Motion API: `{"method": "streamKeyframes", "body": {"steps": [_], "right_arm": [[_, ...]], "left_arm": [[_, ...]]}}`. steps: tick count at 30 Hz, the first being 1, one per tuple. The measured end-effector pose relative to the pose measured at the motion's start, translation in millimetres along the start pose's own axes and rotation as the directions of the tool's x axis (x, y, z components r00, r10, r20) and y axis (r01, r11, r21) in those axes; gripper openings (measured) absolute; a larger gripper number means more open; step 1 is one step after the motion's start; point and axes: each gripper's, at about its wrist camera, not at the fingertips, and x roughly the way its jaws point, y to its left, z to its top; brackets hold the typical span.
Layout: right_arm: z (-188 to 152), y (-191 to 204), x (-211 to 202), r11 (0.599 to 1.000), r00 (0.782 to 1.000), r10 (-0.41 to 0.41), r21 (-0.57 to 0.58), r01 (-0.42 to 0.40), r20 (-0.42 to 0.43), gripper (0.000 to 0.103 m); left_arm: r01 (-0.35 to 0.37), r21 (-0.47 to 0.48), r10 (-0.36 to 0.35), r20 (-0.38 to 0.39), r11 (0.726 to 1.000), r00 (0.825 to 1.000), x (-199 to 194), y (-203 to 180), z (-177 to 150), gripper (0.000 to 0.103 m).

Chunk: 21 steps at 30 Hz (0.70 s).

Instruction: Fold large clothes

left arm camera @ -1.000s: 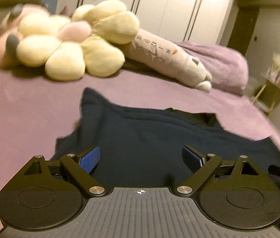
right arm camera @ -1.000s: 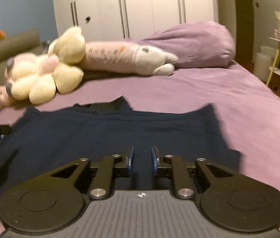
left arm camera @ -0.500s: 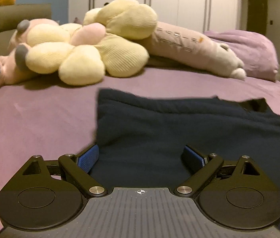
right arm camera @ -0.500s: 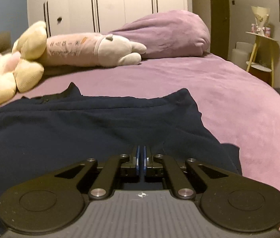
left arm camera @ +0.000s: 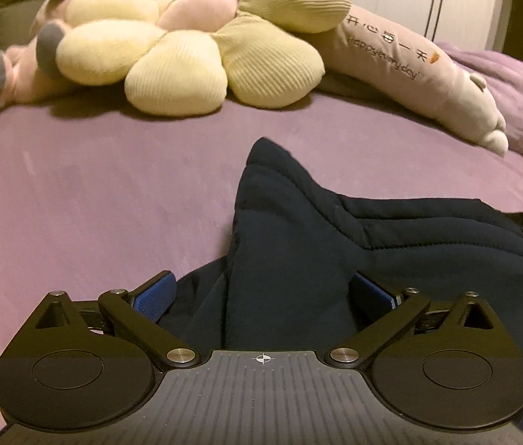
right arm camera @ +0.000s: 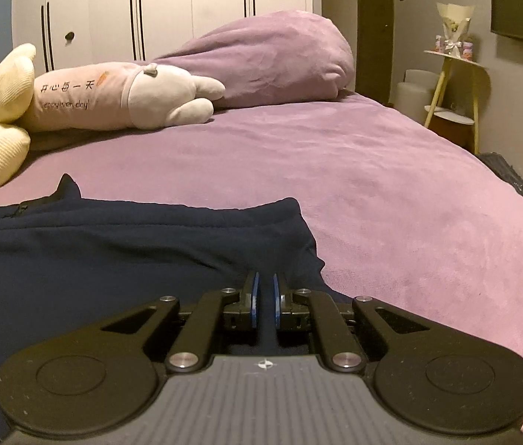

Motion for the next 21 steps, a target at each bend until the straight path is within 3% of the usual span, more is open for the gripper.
{"method": "streamKeyframes", "body": {"steps": [14, 17, 21], "right_arm": [[-4.3, 2.6, 5.4, 1.000, 0.999, -0.006, 0.001, 0.006, 0.034, 0.007], [-2.8, 6.1, -1.1, 1.000, 0.999, -0.026, -0.014, 0.026, 0.048, 0.008], [-3.9, 0.5, -20.0, 1.000, 0.998, -0.026, 0.018, 0.025, 0.063, 0.021]], "left_arm": [[0.015, -0.022, -0.015, 0.008, 1.000, 1.000, 4.1, 2.9, 0.2, 0.103], [0.062, -0.056, -0.063, -0.023, 0.997, 0.998, -7.3, 12.9, 1.7, 0.103], [0.114, -0.088, -0.114, 0.002, 0.990, 0.993, -47.6, 40.1, -17.5, 0.103]]}}
